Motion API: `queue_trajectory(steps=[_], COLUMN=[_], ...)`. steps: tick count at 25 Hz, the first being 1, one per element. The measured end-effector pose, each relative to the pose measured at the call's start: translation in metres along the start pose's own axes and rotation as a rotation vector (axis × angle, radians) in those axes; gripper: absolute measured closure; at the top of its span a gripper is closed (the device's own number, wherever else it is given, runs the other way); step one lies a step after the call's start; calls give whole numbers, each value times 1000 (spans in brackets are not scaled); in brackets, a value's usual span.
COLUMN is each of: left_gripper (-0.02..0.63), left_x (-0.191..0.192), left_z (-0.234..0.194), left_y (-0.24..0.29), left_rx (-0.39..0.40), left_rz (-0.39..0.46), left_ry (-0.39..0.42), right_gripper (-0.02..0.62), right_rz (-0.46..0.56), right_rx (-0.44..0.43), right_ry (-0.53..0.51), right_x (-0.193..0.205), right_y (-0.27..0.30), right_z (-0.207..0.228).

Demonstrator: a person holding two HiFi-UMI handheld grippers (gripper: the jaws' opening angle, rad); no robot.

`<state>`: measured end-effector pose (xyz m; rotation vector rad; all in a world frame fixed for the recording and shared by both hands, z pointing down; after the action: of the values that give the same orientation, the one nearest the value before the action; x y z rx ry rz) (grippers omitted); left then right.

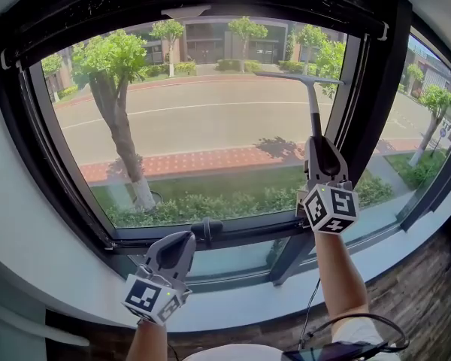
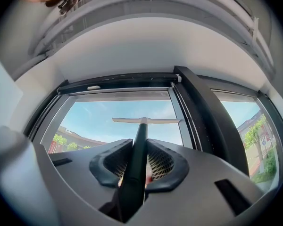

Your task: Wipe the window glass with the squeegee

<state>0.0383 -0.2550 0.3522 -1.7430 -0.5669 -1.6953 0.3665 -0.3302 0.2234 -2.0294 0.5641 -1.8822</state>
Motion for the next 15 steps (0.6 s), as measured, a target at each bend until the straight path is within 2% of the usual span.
queue_trajectory(steps=[15], left_gripper=[588], left_x=[4], left_z=[2], left_y=[3], left_rx=[11], left_rz=[-9], left_ry=[-13], right_gripper=[497], right_rz=[-144], right_rx=[1], right_ry=[-3], right_x=[88], right_y=[-64], right_z=[-9])
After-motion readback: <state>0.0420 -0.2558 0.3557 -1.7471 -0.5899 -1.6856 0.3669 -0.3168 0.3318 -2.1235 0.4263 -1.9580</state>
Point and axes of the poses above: the fingertips, and each gripper's own axes: y forward along the fingers, z to its right, x out of its underside, the point moved 5 cm from there along -y, backward along the fingers, and after that the axes turned 2 degrees about -x, right-handed, at the moved point
